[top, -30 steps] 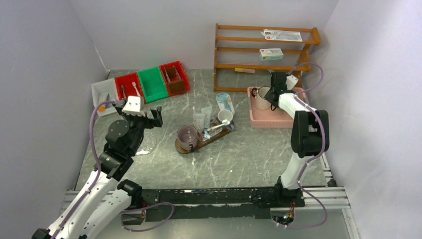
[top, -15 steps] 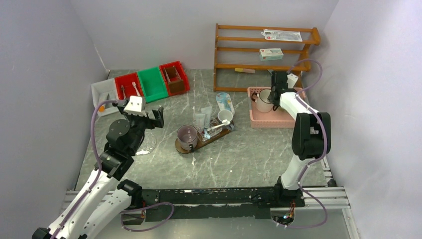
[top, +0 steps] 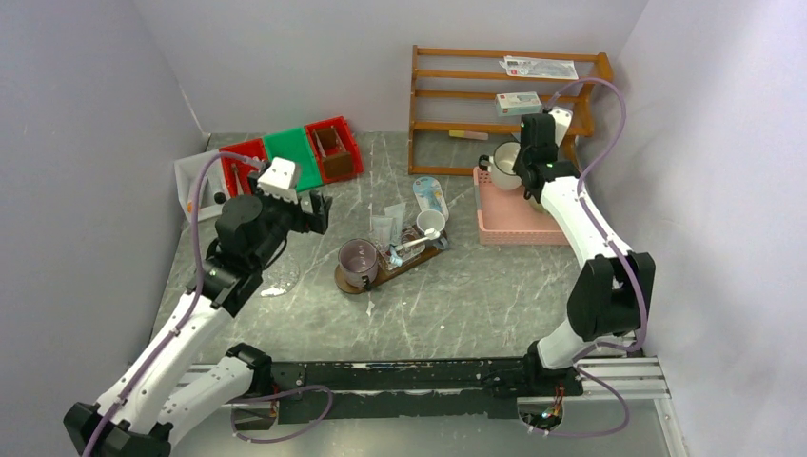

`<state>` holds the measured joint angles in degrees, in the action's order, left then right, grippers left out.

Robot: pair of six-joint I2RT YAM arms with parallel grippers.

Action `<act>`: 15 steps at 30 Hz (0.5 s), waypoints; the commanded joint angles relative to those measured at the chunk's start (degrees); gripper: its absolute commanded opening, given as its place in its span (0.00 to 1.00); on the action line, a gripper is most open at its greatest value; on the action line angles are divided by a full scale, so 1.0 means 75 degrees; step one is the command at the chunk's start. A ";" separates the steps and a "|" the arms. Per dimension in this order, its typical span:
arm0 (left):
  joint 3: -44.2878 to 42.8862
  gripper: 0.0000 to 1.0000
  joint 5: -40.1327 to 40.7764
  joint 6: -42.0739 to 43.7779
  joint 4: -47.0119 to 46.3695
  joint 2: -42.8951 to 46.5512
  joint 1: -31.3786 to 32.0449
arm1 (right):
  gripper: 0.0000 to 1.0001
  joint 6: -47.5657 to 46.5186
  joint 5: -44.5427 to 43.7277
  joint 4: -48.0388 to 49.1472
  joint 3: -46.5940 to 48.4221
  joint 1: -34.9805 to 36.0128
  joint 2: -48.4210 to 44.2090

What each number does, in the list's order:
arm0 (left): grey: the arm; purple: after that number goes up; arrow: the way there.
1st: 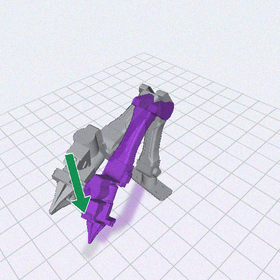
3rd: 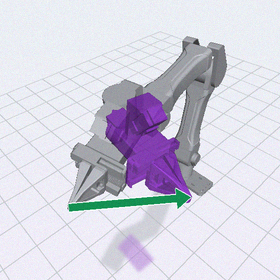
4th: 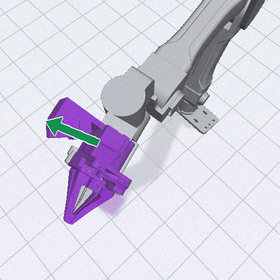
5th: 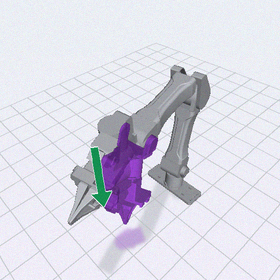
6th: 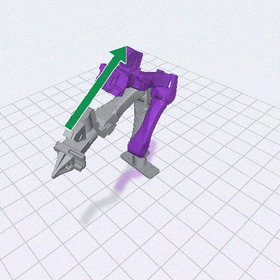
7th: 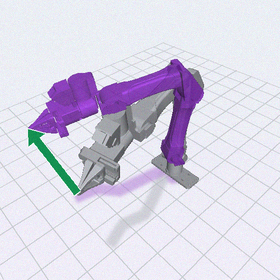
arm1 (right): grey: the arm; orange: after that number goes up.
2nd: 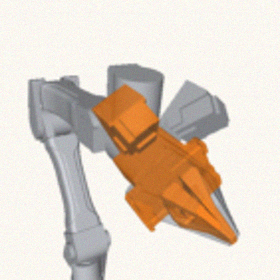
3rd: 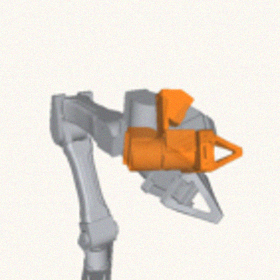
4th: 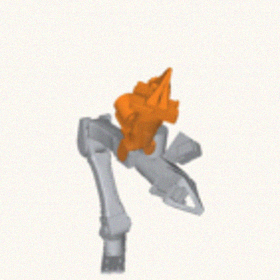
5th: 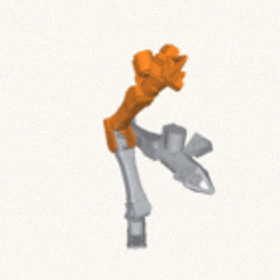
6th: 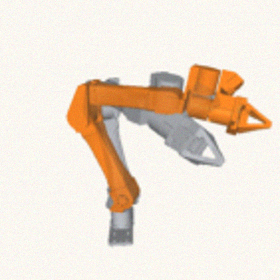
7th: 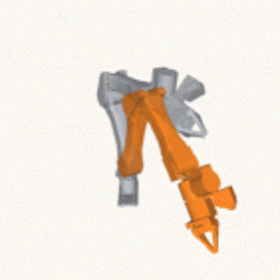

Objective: Prepare toiletry sets of a toothbrush and toothpaste on the tray
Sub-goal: Pick up the cup from the storage box.

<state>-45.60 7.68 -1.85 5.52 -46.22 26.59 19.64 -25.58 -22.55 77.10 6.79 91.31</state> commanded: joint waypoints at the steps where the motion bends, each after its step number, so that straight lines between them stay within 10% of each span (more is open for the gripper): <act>1: -0.1007 0.97 -0.0710 -0.0183 0.0885 -0.0511 -0.0065 | 0.00 -0.0466 -0.0060 0.0189 0.0457 0.0352 -0.0585; 15: -0.2850 0.97 -0.1775 -0.0378 0.2200 -0.1621 -0.0055 | 0.00 -0.1283 0.0191 -0.0272 0.1257 0.2292 -0.1303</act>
<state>-62.96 -0.95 -3.55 17.91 -56.47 26.46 12.01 -24.64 -26.87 82.46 19.88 85.08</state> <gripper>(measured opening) 0.968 0.112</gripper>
